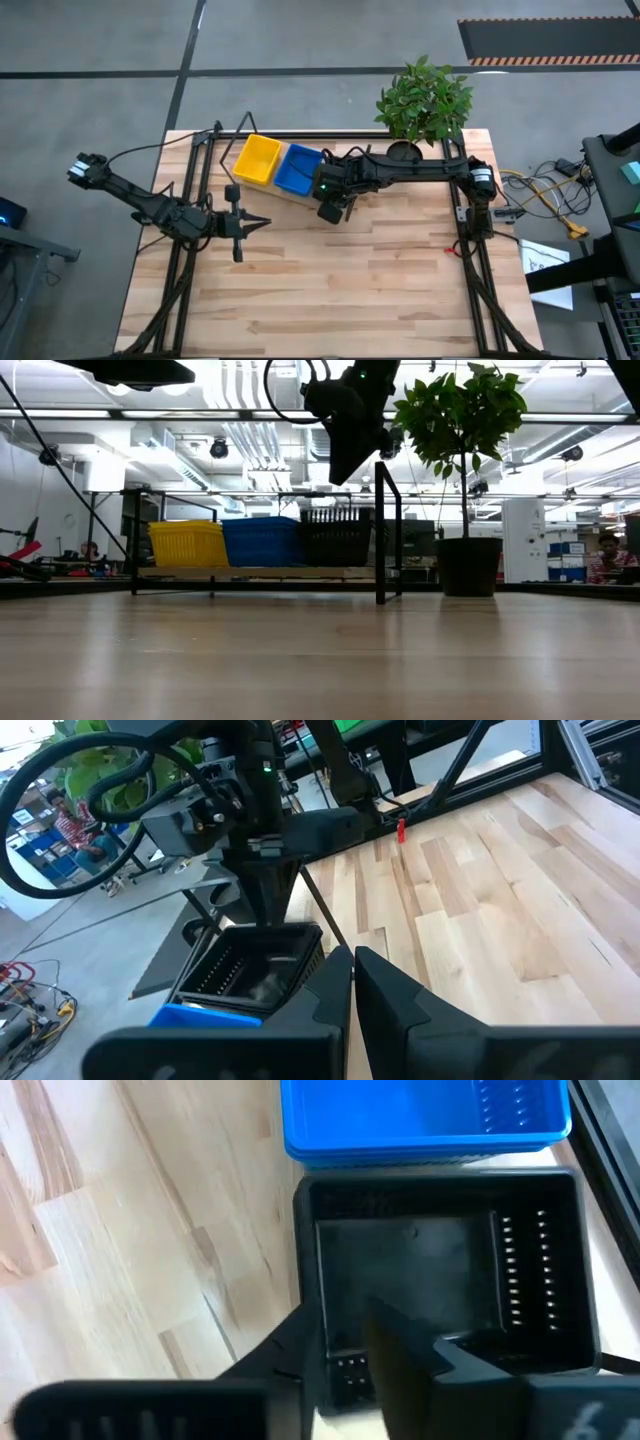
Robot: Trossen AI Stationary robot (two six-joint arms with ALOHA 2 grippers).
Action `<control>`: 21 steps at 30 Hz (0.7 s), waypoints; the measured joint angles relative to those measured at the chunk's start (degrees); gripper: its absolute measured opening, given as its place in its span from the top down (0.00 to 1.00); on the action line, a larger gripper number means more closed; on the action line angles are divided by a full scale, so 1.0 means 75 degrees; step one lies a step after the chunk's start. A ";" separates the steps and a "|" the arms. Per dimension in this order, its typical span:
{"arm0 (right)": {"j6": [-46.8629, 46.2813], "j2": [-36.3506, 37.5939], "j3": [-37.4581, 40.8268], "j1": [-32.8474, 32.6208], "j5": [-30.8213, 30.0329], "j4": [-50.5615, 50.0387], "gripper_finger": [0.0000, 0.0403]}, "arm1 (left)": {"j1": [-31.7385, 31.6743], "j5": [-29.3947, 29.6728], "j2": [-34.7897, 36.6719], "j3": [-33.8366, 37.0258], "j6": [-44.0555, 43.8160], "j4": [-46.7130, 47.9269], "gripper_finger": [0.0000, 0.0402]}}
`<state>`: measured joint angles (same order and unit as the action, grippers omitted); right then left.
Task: Stack baskets on shelf by color
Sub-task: Return to Home Position
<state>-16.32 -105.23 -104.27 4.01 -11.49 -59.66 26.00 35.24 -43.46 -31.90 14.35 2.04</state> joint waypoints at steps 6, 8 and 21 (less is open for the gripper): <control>0.0009 0.0049 -0.0001 0.0000 0.0000 0.0000 0.71 | 0.0000 0.0000 0.0000 0.0000 -0.0006 0.0000 1.00; 0.0010 0.0086 -0.0095 0.0000 0.0023 -0.0028 0.69 | 0.0000 -0.0010 0.0000 0.0000 -0.0015 0.0021 1.00; 0.2363 0.0818 0.0557 -0.2251 -0.1272 0.2143 0.80 | 0.0044 -0.2925 0.0525 0.0357 0.0311 0.0098 1.00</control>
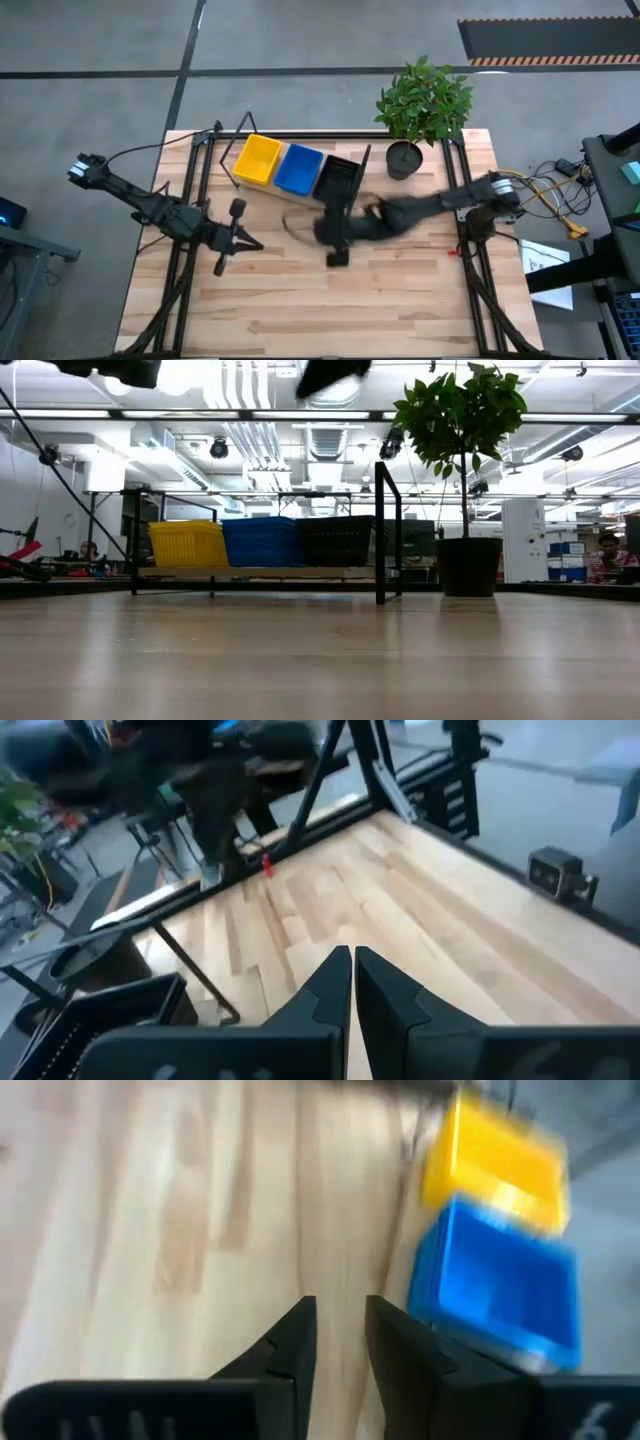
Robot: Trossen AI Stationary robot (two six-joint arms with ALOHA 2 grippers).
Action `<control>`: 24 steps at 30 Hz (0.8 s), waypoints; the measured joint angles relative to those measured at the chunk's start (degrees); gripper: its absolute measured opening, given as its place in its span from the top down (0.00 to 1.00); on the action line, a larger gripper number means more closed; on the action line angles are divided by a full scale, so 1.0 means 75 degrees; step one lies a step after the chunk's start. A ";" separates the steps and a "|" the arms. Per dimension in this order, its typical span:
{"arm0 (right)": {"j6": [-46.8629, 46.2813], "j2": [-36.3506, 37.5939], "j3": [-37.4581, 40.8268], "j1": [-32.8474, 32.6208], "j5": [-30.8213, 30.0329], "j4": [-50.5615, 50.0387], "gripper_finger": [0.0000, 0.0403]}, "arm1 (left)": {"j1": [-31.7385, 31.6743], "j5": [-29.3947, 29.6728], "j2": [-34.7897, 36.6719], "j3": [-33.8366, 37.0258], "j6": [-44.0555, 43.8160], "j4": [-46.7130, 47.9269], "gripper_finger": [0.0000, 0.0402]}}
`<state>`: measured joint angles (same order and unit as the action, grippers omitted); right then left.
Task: Stack baskets on shelf by color
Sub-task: Return to Home Position
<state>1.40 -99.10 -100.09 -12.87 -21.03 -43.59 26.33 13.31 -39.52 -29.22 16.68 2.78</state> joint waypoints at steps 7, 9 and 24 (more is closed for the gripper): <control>0.1449 0.2020 0.3302 -0.1273 -0.0571 0.3467 0.92 | 0.0045 -0.0036 0.1274 0.0942 -0.0034 -0.0737 1.00; 0.1677 0.2714 0.4448 -0.1342 -0.0591 0.4493 0.94 | 0.0046 -0.0018 0.1639 0.1180 -0.0030 -0.1024 1.00; 0.3346 0.7149 1.0938 -0.0411 -0.0331 1.0195 0.98 | 0.0044 0.0539 0.4222 0.3118 0.0576 -0.2381 1.00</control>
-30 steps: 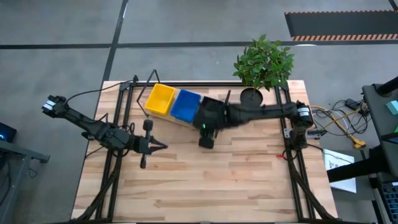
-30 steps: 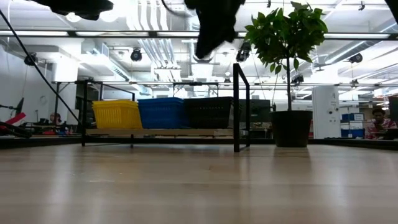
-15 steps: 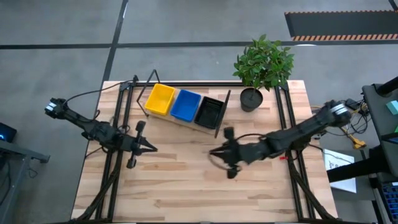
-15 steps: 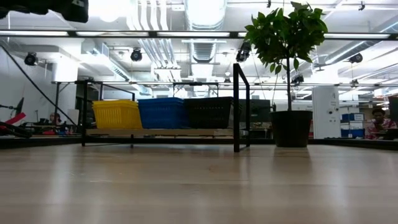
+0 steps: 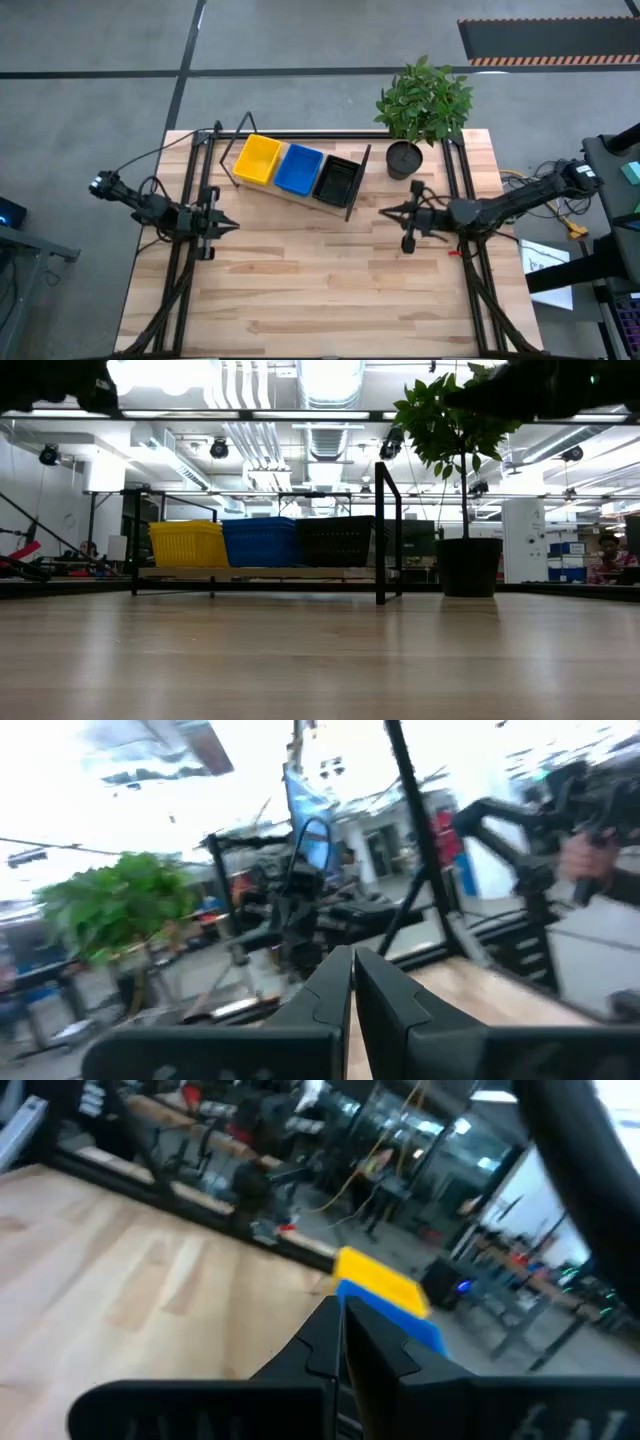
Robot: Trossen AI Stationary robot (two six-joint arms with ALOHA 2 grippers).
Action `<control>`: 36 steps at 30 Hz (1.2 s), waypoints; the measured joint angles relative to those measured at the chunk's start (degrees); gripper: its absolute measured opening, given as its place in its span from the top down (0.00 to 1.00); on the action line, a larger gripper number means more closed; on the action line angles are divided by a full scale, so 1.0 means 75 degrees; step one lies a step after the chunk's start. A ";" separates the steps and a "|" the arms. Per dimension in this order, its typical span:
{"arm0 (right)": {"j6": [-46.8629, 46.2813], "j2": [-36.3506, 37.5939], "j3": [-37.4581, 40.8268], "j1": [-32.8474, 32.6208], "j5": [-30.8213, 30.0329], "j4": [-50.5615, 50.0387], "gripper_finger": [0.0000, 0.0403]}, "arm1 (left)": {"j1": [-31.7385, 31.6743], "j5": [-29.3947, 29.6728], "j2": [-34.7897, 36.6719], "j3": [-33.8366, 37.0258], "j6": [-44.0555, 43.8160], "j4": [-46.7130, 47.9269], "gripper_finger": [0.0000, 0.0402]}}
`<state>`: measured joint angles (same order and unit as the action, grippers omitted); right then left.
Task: Stack baskets on shelf by color
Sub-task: Return to Home Position
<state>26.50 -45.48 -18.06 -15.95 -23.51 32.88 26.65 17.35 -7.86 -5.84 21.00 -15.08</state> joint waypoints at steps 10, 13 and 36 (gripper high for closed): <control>0.0570 0.2964 0.1249 0.0805 0.1153 -0.0252 0.98 | 0.0000 0.0754 0.0871 0.0696 0.0672 -0.0969 1.00; 0.0719 0.4028 0.1494 0.0797 0.1290 -0.0429 0.98 | -0.0003 0.0817 0.0810 0.0696 0.0663 -0.0932 1.00; -0.1613 0.5555 0.2316 0.0797 0.2137 -0.0861 0.98 | -0.0002 0.0777 0.0702 0.0716 0.0658 -0.0919 1.00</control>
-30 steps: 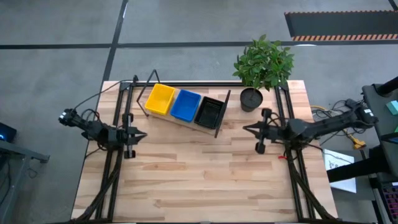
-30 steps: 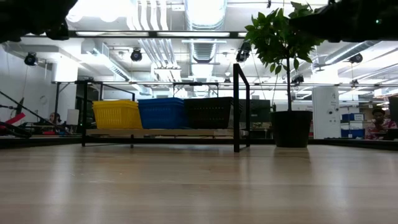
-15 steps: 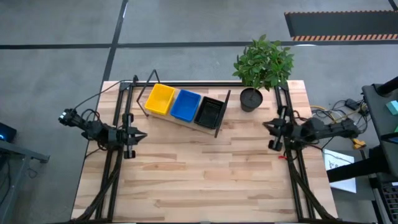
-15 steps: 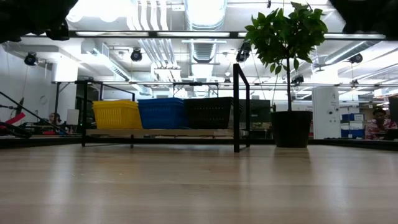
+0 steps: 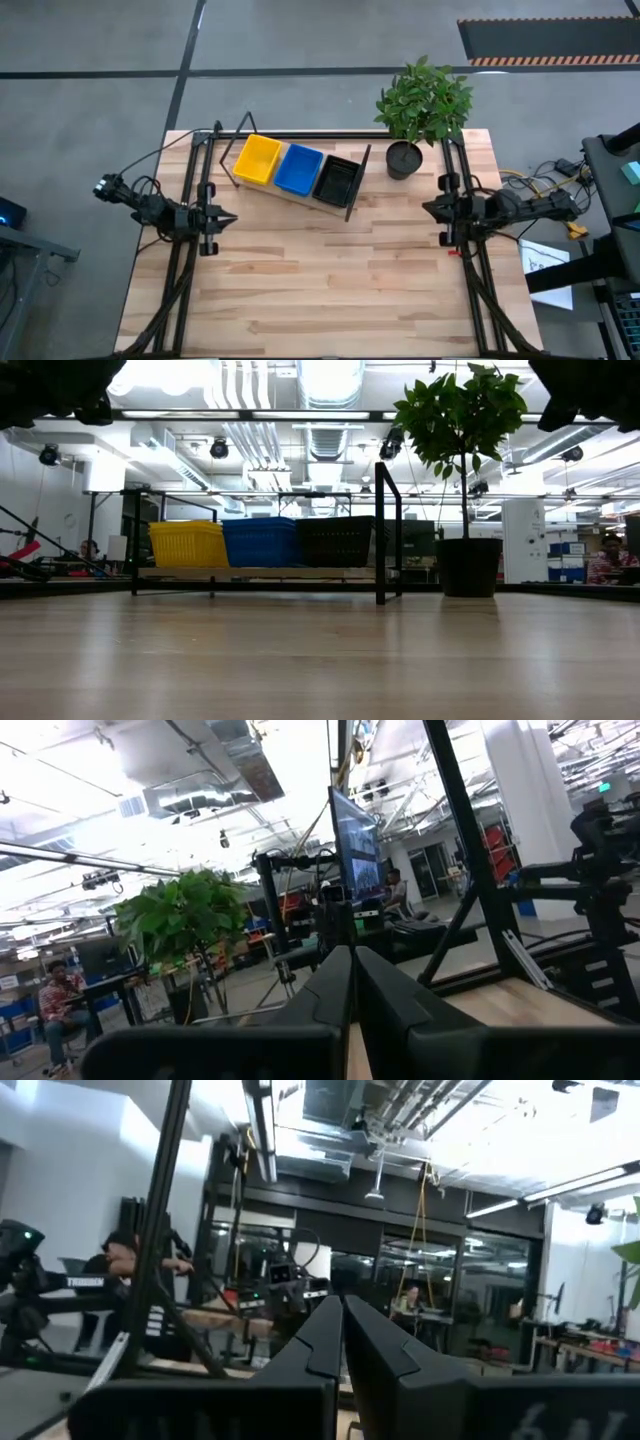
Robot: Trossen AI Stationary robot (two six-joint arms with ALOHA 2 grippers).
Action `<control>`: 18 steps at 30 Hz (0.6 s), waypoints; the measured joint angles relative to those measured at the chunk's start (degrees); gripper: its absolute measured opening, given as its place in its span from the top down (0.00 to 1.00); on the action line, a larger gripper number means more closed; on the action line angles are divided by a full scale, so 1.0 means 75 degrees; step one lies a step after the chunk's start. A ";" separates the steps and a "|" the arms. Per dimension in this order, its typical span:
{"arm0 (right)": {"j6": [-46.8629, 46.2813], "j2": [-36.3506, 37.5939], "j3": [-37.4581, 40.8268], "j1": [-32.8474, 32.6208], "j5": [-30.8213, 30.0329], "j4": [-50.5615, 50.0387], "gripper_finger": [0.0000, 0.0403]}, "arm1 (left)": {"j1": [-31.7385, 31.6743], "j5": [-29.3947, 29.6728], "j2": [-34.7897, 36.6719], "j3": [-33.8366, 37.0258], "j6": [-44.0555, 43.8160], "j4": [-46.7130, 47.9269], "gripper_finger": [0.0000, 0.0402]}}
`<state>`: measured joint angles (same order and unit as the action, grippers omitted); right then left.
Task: Stack baskets on shelf by color
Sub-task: Return to Home Position
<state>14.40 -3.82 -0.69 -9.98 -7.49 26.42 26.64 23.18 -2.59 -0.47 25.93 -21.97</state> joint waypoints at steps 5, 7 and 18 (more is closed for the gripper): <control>-0.0185 -0.0011 0.0000 0.0000 -0.0003 -0.0137 0.98 | 0.0002 -0.0003 0.0006 0.0000 0.0000 0.0005 1.00; -0.0185 -0.0011 0.0000 0.0000 0.0000 -0.0138 0.98 | 0.0000 -0.0006 0.0000 0.0003 0.0000 0.0016 1.00; -0.0185 -0.0011 0.0000 0.0000 -0.0003 -0.0143 0.98 | 0.0002 -0.0006 0.0000 0.0009 0.0000 0.0017 1.00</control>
<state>13.02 -3.90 -0.69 -9.98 -7.51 25.34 26.65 23.14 -2.59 -0.40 25.93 -21.85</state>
